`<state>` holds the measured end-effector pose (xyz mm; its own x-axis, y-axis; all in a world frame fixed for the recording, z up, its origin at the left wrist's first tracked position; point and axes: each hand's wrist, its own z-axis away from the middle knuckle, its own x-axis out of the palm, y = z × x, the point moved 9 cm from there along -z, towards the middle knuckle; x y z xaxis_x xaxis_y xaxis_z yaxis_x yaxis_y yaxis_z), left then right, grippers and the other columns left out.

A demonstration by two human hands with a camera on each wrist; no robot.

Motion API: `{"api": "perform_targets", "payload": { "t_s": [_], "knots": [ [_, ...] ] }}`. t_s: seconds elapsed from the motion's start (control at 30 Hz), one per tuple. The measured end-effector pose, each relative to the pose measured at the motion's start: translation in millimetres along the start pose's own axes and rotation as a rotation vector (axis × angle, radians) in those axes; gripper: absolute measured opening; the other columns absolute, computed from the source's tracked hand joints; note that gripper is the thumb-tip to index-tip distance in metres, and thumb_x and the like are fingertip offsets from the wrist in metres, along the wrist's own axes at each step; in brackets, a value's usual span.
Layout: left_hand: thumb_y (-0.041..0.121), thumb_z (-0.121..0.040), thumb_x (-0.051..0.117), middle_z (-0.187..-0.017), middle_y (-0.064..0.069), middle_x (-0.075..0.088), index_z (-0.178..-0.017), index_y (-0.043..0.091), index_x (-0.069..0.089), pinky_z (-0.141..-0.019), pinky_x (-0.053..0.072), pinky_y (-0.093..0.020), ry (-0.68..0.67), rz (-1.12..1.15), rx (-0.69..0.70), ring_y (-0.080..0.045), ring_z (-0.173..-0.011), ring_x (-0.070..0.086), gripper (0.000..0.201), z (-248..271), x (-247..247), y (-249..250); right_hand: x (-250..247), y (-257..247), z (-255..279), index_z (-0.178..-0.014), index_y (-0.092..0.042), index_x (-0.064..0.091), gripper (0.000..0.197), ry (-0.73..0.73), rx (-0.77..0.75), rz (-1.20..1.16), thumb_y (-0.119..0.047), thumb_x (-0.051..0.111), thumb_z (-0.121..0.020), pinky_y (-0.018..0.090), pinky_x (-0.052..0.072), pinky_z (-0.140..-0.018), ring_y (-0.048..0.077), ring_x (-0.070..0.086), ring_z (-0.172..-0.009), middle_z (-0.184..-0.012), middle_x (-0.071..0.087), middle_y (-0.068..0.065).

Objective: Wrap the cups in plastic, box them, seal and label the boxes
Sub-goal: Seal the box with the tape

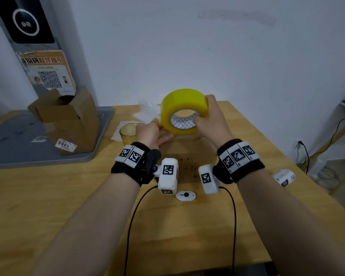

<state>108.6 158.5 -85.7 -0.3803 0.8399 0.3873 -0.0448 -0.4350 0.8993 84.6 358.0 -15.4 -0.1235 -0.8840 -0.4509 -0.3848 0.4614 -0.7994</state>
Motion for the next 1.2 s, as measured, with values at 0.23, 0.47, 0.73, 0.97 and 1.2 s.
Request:
{"api": "perform_targets", "payload": {
  "t_s": [0.23,0.47,0.73,0.97,1.2],
  "knots": [
    [0.016,-0.113,0.03,-0.103,-0.01,0.077,-0.158,0.0,0.016,-0.066,0.064,-0.035,-0.082,-0.057,0.057,-0.022,-0.085,0.078,0.05,1,-12,9,-15,9,-1,-0.132,-0.026,0.043,0.05,0.078,0.062,0.054,-0.011,0.064,-0.089,0.04,0.047,-0.064,0.026,0.06,-0.085,-0.099,0.057,0.002],
    [0.019,-0.103,0.062,-0.112,-0.02,0.075,-0.135,-0.002,0.048,-0.072,0.065,-0.036,-0.061,-0.058,0.034,-0.03,-0.088,0.074,0.042,-3,-22,9,7,50,1,-0.125,-0.016,0.061,0.044,0.004,0.25,0.037,-0.033,0.079,-0.089,0.033,0.044,-0.069,0.024,0.062,-0.097,-0.107,0.066,0.003],
    [0.004,-0.101,0.059,-0.098,-0.016,0.078,-0.119,0.012,0.044,-0.083,0.063,-0.042,-0.032,-0.066,0.071,-0.03,-0.092,0.075,0.025,-4,-18,10,-4,23,-8,-0.111,-0.022,0.058,0.029,0.081,0.19,0.076,-0.047,0.057,-0.096,0.053,0.061,-0.074,0.029,0.07,-0.081,-0.093,0.066,0.005],
    [0.004,-0.098,0.065,-0.1,-0.016,0.074,-0.115,-0.003,0.064,-0.059,0.06,-0.025,-0.072,-0.368,0.104,-0.017,-0.077,0.074,0.018,-10,-6,7,-26,29,5,-0.122,-0.016,0.055,0.034,0.131,0.158,0.295,-0.043,0.057,-0.1,0.035,0.04,-0.063,0.023,0.06,-0.078,-0.083,0.055,-0.007],
    [0.01,-0.1,0.064,-0.116,-0.021,0.069,-0.089,0.002,0.062,-0.063,0.063,-0.031,-0.139,-0.645,0.133,-0.028,-0.088,0.073,0.013,-3,5,25,-20,49,12,-0.108,-0.023,0.056,0.023,0.108,0.219,0.203,-0.039,0.066,-0.096,0.035,0.042,-0.072,0.024,0.06,-0.088,-0.088,0.059,-0.007]
  ]
}}
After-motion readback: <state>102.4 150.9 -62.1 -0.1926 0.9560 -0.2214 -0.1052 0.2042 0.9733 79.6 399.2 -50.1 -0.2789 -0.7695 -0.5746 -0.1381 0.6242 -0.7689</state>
